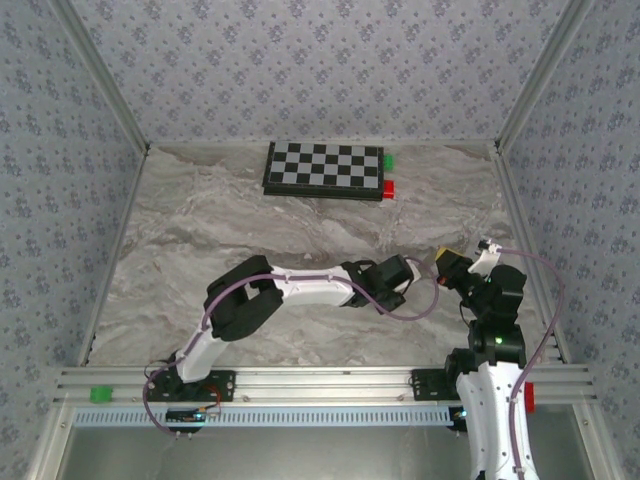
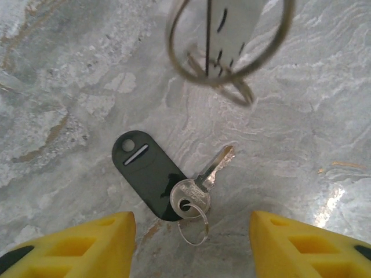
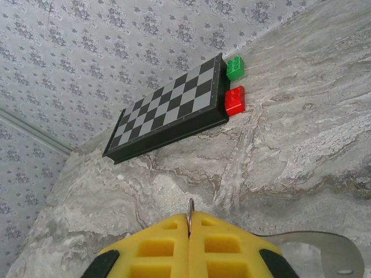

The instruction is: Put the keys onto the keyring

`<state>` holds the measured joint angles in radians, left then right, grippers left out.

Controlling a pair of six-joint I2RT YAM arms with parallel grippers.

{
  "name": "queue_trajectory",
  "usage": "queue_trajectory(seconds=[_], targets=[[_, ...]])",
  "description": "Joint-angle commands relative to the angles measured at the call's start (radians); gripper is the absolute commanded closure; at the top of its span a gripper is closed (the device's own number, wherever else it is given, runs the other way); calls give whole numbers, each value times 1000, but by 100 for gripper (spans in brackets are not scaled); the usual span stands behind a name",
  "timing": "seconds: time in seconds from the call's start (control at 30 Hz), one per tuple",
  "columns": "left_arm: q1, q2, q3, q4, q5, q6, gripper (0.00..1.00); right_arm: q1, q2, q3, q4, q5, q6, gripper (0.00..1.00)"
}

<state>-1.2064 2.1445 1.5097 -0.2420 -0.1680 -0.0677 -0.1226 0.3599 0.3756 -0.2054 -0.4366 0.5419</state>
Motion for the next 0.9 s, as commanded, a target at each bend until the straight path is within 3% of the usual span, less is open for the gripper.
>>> queue_trajectory(seconds=[0.0, 0.23, 0.4, 0.53, 0.87], targets=[[-7, 24, 34, -50, 33, 12, 46, -12, -10, 0, 31, -24, 16, 100], [2, 29, 42, -64, 15, -5, 64, -23, -10, -3, 30, -32, 18, 100], [8, -14, 14, -47, 19, -21, 88, -27, -10, -3, 32, -37, 20, 100], [19, -74, -33, -23, 24, -39, 100, -29, -9, -6, 45, -48, 18, 100], [89, -326, -257, 28, 40, -97, 100, -25, -4, -30, 141, -122, 37, 100]])
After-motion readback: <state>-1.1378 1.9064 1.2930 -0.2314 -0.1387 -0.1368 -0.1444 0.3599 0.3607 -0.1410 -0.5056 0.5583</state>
